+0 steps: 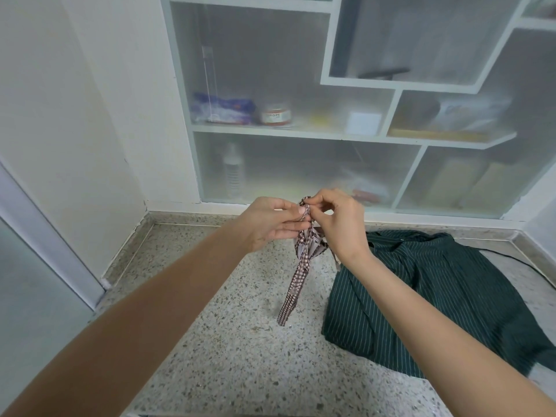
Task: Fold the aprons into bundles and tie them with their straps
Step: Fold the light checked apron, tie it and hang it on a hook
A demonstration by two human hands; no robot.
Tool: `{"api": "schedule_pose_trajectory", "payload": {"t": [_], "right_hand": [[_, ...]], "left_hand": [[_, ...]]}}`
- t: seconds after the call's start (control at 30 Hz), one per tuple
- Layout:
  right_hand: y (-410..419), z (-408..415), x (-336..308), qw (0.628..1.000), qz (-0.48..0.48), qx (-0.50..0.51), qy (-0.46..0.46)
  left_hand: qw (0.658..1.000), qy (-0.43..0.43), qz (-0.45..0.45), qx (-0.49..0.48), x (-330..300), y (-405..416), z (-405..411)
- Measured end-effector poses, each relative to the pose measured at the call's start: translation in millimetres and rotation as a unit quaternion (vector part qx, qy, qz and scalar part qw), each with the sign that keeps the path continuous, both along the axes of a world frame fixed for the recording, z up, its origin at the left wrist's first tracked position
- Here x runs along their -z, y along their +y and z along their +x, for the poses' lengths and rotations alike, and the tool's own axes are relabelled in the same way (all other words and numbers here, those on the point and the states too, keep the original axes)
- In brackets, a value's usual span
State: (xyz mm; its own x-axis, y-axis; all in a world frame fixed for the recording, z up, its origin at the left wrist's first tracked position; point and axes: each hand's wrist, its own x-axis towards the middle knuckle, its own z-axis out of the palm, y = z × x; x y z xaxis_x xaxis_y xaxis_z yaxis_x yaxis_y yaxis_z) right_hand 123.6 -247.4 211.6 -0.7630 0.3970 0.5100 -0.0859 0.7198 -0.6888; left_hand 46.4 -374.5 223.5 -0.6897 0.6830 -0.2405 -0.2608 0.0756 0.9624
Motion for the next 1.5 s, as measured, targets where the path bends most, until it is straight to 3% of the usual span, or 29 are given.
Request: {"api": "schedule_pose_trajectory", "payload": {"t": [0.13, 0.43, 0.7, 0.83, 0.93, 1.17, 1.33, 1.5], "right_hand": [[1.8, -1.7, -3.5, 0.999, -0.036, -0.02, -0.002], [6.4, -2.4, -6.6, 0.999, -0.018, -0.039, -0.018], [5.6, -1.8, -10.1, 0.995, -0.076, -0.051, -0.031], [5.3, 3.3, -15.2, 0.981, -0.17, -0.081, -0.053], [4.8, 6.8, -18.1, 0.965, -0.229, -0.11, -0.058], [7.9, 8.0, -14.7, 0.957, -0.26, -0.121, -0.047], [10.6, 2.5, -11.9, 0.984, -0.166, -0.053, -0.029], [10.4, 2.4, -6.1, 0.996, -0.094, -0.001, 0.005]], "left_hand": [[1.0, -0.015, 0.014, 0.006, 0.1, -1.3, -0.5], [0.997, -0.07, 0.027, 0.036, -4.7, 2.1, -2.5], [1.0, 0.023, 0.021, 0.001, -4.4, 9.2, 6.6], [0.996, 0.073, 0.022, -0.038, -2.8, 11.5, 8.3], [0.996, 0.075, 0.024, -0.044, -4.0, 11.7, 10.4], [0.998, 0.035, 0.042, -0.027, -9.8, 11.8, 10.8], [0.998, -0.014, 0.059, -0.009, -7.9, 11.5, 12.8], [0.999, -0.007, 0.044, 0.014, -6.4, 11.7, 12.4]]}}
